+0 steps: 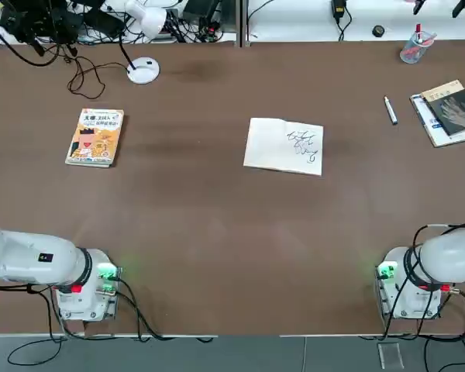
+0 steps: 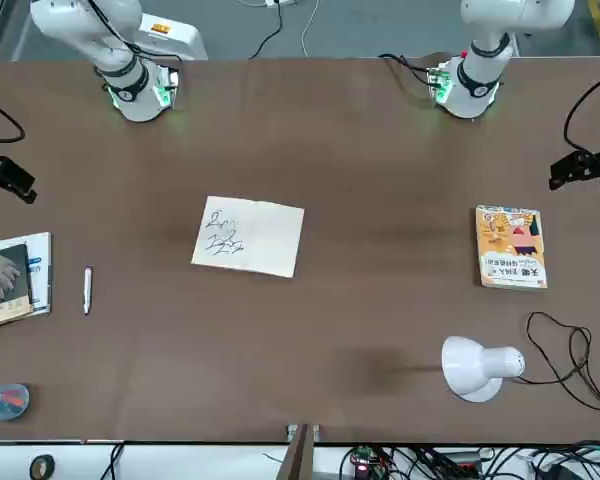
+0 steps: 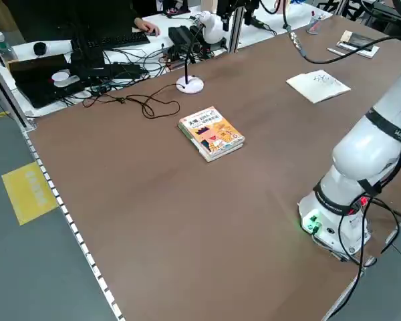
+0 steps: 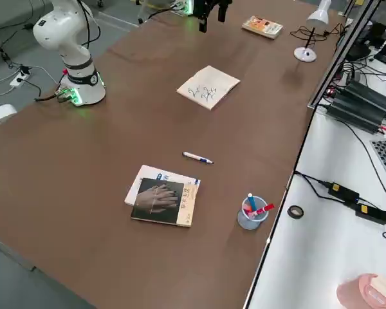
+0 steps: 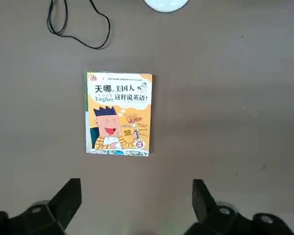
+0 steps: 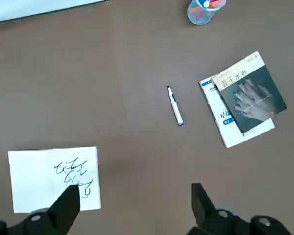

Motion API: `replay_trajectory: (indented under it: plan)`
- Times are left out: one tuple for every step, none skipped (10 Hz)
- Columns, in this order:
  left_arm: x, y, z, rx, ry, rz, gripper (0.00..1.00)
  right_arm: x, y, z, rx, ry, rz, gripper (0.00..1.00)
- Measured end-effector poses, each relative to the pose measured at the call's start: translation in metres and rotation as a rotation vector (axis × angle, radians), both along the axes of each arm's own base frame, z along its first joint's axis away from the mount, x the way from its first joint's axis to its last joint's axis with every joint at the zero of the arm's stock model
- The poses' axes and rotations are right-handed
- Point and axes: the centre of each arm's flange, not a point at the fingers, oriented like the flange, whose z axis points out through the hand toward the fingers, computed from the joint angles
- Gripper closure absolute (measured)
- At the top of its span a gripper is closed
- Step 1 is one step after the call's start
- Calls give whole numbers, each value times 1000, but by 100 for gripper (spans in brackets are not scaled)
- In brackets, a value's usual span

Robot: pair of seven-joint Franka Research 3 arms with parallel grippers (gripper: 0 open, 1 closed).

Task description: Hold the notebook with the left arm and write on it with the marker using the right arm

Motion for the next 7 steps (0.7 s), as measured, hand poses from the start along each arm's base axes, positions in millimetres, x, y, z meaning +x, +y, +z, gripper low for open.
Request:
replay_trajectory:
  plan:
    - [2, 0, 2, 0, -4, 0, 0, 1, 0, 1, 1, -9, 1, 0]
    - [4, 0, 3, 0, -8, 0, 0, 2, 1, 2, 2, -19, 3, 0]
    - [6, 0, 3, 0, -8, 0, 0, 2, 2, 2, 2, -26, 5, 0]
    - [7, -1, 2, 1, -8, 0, 0, 3, 3, 3, 3, -32, 6, 0]
    - [7, -1, 2, 1, -8, 0, 0, 3, 4, 3, 3, -34, 7, 0]
    - [8, -1, 2, 1, -8, 0, 0, 3, 4, 3, 3, -35, 8, 0]
    - [8, -1, 2, 1, -8, 0, 0, 3, 4, 3, 3, -36, 8, 0]
